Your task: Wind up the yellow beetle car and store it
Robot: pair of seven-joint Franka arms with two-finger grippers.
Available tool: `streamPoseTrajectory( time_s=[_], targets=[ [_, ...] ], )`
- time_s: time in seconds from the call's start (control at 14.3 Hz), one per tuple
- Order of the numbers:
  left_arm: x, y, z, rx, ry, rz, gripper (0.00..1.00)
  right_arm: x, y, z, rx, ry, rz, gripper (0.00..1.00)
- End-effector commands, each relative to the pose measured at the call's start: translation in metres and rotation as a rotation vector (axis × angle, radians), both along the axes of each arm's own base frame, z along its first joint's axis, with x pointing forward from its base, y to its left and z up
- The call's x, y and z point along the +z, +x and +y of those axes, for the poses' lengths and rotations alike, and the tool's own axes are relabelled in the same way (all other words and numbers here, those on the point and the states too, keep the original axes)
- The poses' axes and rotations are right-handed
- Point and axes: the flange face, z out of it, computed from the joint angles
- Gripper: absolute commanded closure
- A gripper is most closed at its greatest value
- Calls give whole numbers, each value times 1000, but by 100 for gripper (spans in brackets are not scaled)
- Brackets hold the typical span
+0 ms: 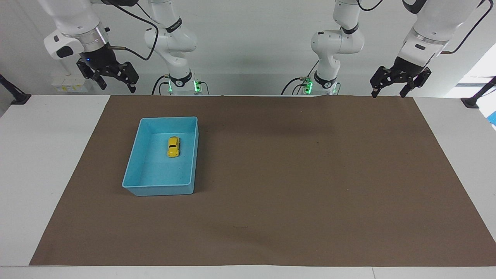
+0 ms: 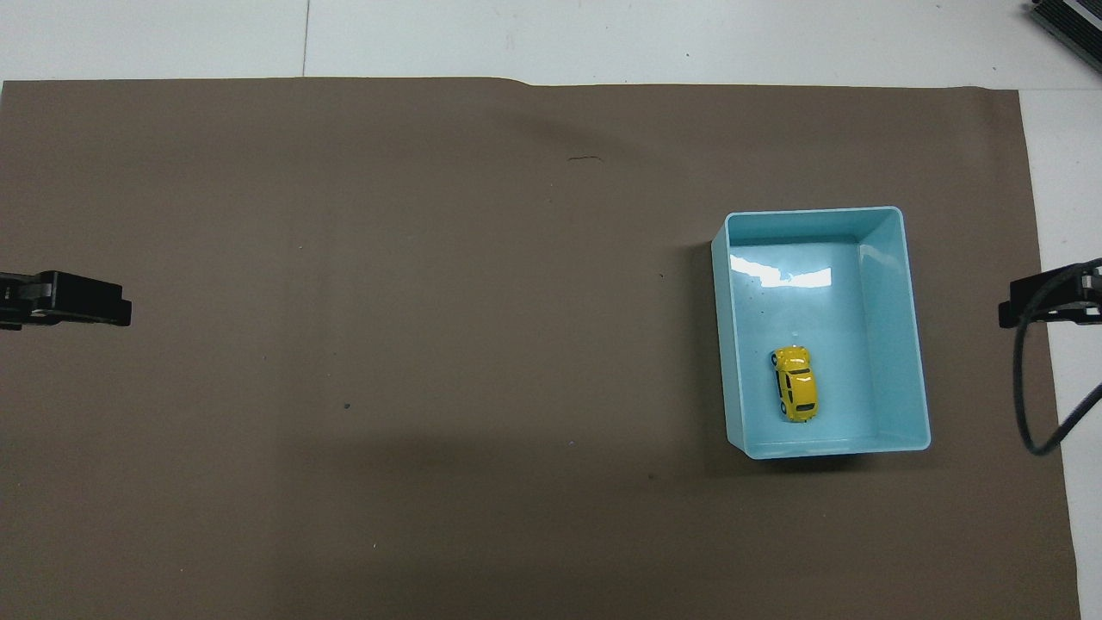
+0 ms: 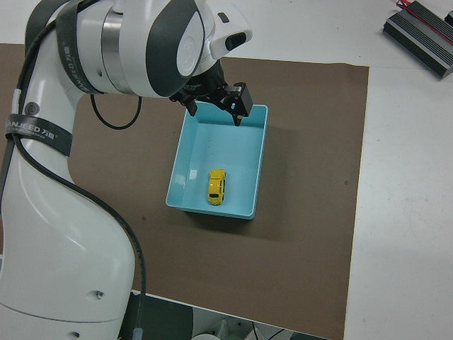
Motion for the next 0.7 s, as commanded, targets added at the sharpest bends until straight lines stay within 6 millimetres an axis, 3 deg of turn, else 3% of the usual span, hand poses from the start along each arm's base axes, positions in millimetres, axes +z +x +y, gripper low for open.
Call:
streamPoseTrajectory(
  time_s=[0.0, 0.63],
  targets=[
    [3, -5, 3, -1, -11, 5, 0, -1, -2, 1, -13, 1, -9, 0],
    [3, -5, 3, -1, -11, 5, 0, -4, -6, 2, -13, 1, -4, 0]
  ],
)
